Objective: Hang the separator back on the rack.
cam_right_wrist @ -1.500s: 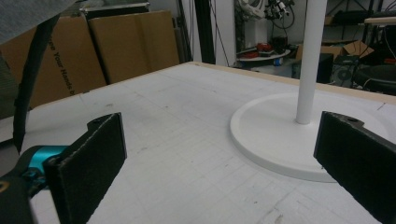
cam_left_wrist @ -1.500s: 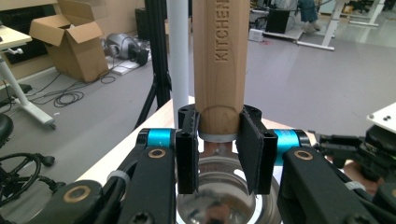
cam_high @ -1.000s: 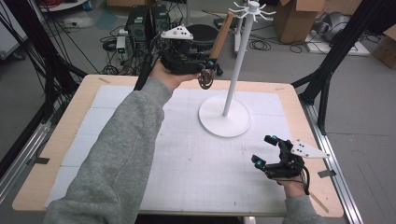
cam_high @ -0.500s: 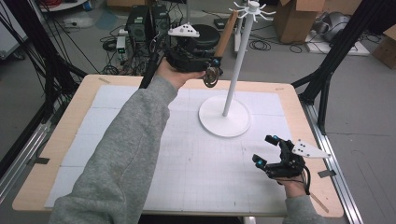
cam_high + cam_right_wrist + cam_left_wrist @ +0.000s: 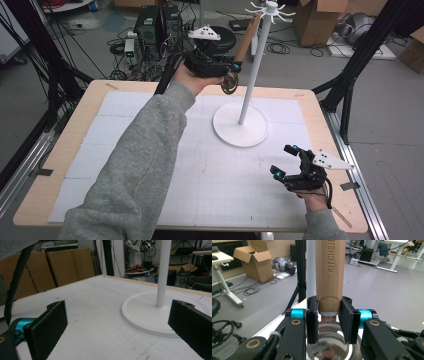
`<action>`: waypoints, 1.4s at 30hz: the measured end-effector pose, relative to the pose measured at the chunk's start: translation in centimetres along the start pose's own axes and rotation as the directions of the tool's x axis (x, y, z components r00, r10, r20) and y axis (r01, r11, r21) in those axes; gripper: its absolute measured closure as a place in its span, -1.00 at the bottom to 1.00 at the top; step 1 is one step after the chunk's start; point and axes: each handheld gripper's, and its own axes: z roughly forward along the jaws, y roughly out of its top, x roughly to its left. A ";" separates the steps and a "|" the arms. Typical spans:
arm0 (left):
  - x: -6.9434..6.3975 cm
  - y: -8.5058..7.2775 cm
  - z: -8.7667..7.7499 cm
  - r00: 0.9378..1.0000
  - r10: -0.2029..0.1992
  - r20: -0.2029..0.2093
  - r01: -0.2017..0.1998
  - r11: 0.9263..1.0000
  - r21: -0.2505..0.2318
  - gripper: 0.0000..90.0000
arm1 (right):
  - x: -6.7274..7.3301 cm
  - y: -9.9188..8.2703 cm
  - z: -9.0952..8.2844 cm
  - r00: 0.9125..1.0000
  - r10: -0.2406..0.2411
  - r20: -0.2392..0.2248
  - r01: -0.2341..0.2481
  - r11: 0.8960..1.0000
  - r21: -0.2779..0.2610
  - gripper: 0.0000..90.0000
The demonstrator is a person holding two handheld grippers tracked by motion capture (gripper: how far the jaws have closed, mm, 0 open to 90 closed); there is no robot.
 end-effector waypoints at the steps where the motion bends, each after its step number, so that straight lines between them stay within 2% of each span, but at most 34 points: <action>1: 0.0 0.0 0.1 1.000 -0.006 0.001 0.006 1.000 -0.001 0.55 | 0.0 0.0 0.0 1.000 0.000 -0.001 0.000 1.000 0.001 -0.97; 4: -0.2 0.1 0.6 1.000 -0.013 -0.002 0.013 1.000 0.001 0.55 | -0.1 0.0 0.0 1.000 0.005 -0.001 -0.005 1.000 0.002 -0.97; 11: -0.4 0.1 1.3 0.999 -0.003 -0.039 0.004 1.000 0.029 0.55 | 0.0 0.0 0.0 1.000 0.003 -0.002 -0.003 1.000 0.000 -0.97; 17: -0.5 0.2 1.5 0.998 -0.003 -0.064 0.004 1.000 0.024 0.55 | -0.1 0.0 0.0 1.000 0.001 -0.004 -0.001 1.000 0.001 -0.97; 30: 0.0 -0.1 2.0 0.999 -0.013 -0.047 0.014 1.000 0.019 0.52 | -0.1 0.0 0.1 1.000 -0.001 -0.001 0.001 1.000 0.000 -0.97; 37: -0.1 -0.2 1.7 1.000 0.003 -0.004 -0.003 1.000 0.008 0.10 | -0.1 0.0 0.0 1.000 0.001 0.000 -0.001 1.000 0.000 -0.97; 42: -0.5 -0.7 0.9 0.997 0.038 0.068 -0.039 0.999 0.010 -0.30 | -0.2 0.0 0.2 1.000 -0.002 0.002 0.002 1.000 -0.003 -0.97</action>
